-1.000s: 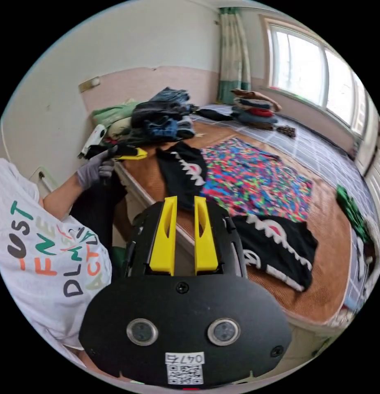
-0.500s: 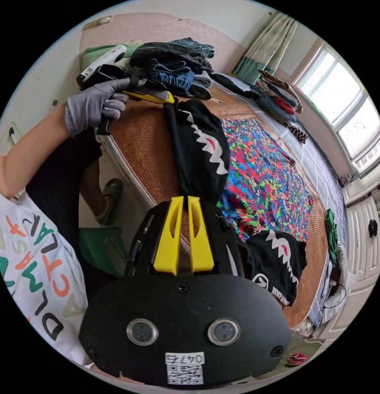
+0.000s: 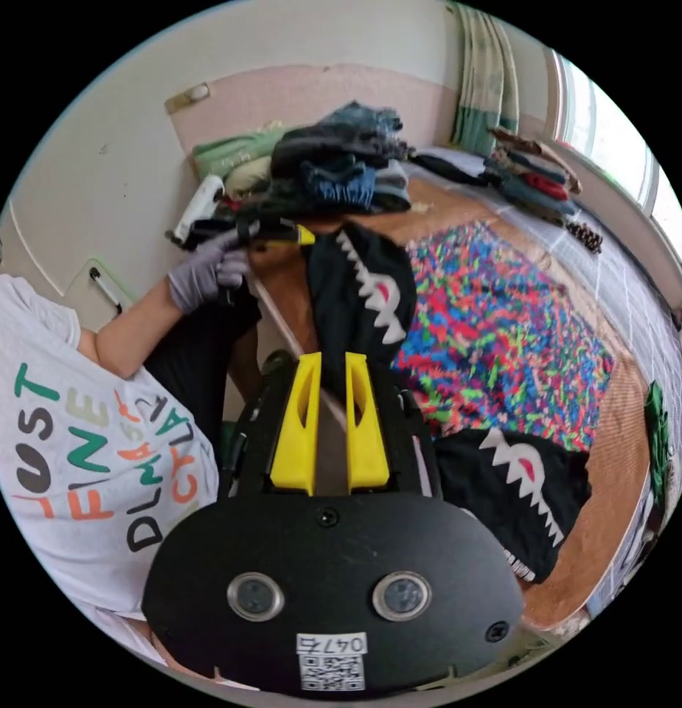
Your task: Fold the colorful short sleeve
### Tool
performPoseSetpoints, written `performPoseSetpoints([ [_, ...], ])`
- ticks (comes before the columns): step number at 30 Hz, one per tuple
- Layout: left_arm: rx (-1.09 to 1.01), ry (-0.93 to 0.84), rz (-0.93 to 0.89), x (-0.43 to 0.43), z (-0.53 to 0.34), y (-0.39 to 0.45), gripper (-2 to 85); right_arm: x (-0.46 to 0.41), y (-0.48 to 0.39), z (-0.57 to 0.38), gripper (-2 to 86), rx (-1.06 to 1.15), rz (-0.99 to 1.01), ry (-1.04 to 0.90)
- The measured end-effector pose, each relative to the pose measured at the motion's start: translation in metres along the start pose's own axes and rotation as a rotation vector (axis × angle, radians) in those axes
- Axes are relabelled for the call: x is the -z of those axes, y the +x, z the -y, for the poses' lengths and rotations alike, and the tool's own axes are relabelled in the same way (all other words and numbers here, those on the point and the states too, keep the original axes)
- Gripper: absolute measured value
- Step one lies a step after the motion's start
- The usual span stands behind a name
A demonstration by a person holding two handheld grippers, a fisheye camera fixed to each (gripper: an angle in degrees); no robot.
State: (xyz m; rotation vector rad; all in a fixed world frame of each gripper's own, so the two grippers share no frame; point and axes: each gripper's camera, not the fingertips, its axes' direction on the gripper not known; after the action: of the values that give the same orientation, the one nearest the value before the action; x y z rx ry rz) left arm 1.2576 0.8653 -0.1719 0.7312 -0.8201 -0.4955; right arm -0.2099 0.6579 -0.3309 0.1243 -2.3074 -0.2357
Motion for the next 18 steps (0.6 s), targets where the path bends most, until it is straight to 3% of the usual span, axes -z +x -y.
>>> performPoseSetpoints([
  [2, -0.034, 0.003, 0.015, 0.003, -0.001, 0.007, -1.0, 0.027, 0.001, 0.022, -0.7, 0.056, 0.035, 0.182],
  [4, -0.058, 0.002, -0.003, 0.002, -0.005, 0.011, -1.0, 0.027, -0.001, 0.049, -1.0, 0.119, 0.011, 0.226],
  [11, -0.348, -0.006, 0.022, -0.004, -0.029, 0.059, -1.0, -0.075, 0.018, 0.17, 0.6, 0.222, -0.167, 0.005],
  [18, -0.5, -0.093, 0.026, -0.026, -0.051, 0.106, -1.0, -0.118, 0.036, 0.202, 2.0, 0.283, -0.085, -0.105],
])
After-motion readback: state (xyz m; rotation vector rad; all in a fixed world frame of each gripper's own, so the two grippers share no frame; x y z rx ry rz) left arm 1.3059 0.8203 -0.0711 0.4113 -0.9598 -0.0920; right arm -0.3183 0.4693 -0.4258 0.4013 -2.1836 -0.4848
